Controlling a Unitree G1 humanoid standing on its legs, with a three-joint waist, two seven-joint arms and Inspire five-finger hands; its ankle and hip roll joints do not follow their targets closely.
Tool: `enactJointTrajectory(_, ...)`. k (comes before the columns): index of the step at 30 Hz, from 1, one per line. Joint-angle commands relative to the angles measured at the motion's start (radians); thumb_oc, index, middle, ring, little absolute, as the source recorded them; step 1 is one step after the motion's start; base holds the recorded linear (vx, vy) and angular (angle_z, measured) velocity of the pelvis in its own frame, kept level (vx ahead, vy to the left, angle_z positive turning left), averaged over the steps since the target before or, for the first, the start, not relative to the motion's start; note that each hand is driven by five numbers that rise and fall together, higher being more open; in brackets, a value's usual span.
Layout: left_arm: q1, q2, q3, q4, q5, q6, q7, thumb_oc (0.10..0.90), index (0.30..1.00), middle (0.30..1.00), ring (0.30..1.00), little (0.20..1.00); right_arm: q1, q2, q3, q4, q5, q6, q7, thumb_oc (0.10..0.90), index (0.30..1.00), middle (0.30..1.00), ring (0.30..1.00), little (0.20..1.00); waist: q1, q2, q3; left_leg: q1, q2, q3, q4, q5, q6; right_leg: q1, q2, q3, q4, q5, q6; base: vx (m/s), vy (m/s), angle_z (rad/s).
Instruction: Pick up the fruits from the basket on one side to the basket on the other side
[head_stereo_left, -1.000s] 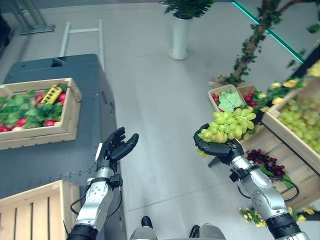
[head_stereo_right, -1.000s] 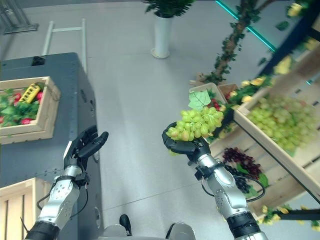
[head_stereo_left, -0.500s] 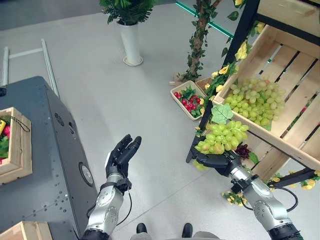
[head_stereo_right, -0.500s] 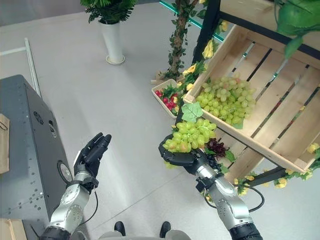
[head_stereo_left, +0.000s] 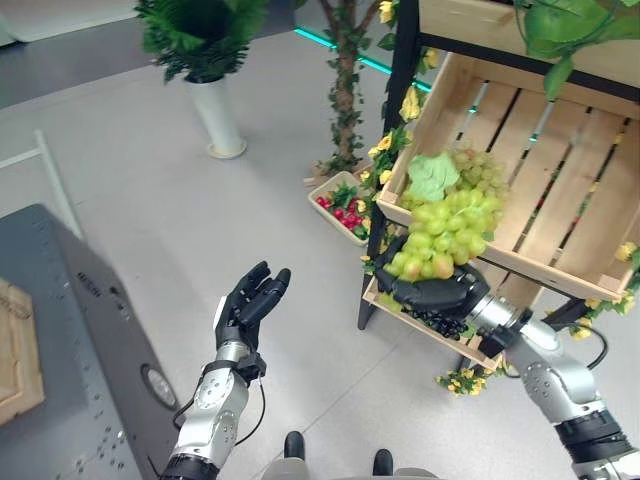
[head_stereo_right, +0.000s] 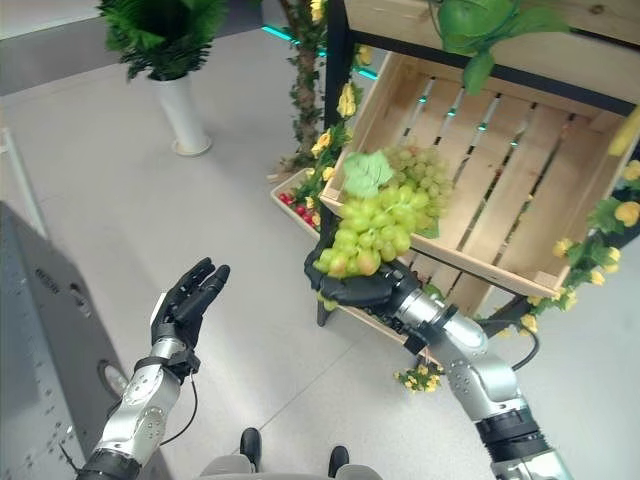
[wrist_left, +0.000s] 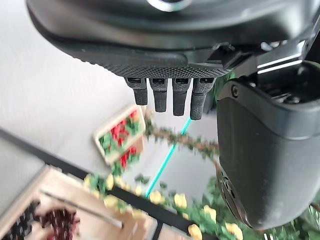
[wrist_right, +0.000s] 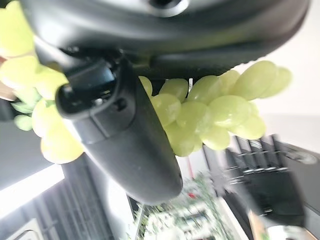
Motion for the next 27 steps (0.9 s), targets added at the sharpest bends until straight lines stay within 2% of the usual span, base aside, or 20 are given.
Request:
enactJointTrajectory(1, -0.106, 0.051, 0.033, 0.006, 0.014, -0.122, -0.027, 0.8, 0.9, 0.9, 0.9, 0.9, -0.152, 0.022, -0.085, -0.107, 0.185, -0.022, 0.022, 0.4, 0.3, 0.3, 0.3, 0.3, 0.016, -0.03, -0.08, 0.074, -0.034, 0.01, 0.005, -0.128, -0.007, 0.042, -0.034, -0.046, 0.037, -0.074, -0.012, 0.05, 0.054, 0.05)
enactJointTrajectory(4, -0.096, 0.057, 0.033, 0.009, 0.012, -0.116, -0.053, 0.8, 0.9, 0.9, 0.9, 0.9, -0.214, 0.021, -0.102, -0.102, 0.254, 0.007, -0.049, 0.4, 0.3, 0.3, 0.3, 0.3, 0.025, -0.032, -0.09, 0.082, -0.035, 0.014, 0.005, -0.139, -0.002, 0.046, -0.033, -0.043, 0.032, -0.075, -0.012, 0.07, 0.055, 0.11)
enactJointTrajectory(10, -0.092, 0.07, 0.023, 0.028, 0.005, -0.108, -0.07, 0.8, 0.9, 0.9, 0.9, 0.9, -0.293, -0.02, -0.135, -0.075, 0.303, 0.003, -0.137, 0.4, 0.3, 0.3, 0.3, 0.3, 0.032, -0.039, -0.099, 0.092, -0.037, 0.014, 0.002, -0.151, 0.003, 0.054, -0.033, -0.041, 0.016, -0.065, -0.008, 0.03, 0.016, 0.12)
enactJointTrajectory(13, -0.093, 0.078, 0.009, 0.033, 0.011, -0.102, -0.086, 0.8, 0.9, 0.9, 0.9, 0.9, -0.357, -0.069, -0.145, 0.028, 0.325, 0.011, -0.179, 0.4, 0.3, 0.3, 0.3, 0.3, 0.039, -0.043, -0.109, 0.098, -0.035, 0.018, 0.002, -0.155, 0.001, 0.062, -0.034, -0.046, 0.007, -0.06, -0.005, 0.04, 0.002, 0.03)
enactJointTrajectory(20, -0.095, 0.098, -0.022, 0.021, 0.004, -0.09, -0.1, 0.8, 0.9, 0.9, 0.9, 0.9, -0.476, -0.139, -0.117, 0.261, 0.429, 0.095, -0.292, 0.4, 0.3, 0.3, 0.3, 0.3, 0.061, -0.046, -0.131, 0.106, -0.034, 0.016, 0.002, -0.163, 0.003, 0.069, -0.035, -0.057, 0.001, -0.058, -0.004, 0.01, 0.005, -0.01)
enactJointTrajectory(27, -0.095, 0.112, -0.033, 0.019, -0.009, -0.092, -0.108, 0.8, 0.9, 0.9, 0.9, 0.9, -0.526, -0.156, -0.136, 0.425, 0.522, 0.082, -0.357, 0.4, 0.3, 0.3, 0.3, 0.3, 0.073, -0.043, -0.137, 0.114, -0.034, 0.009, 0.002, -0.169, 0.003, 0.076, -0.035, -0.064, 0.001, -0.06, -0.005, 0.01, 0.004, 0.02)
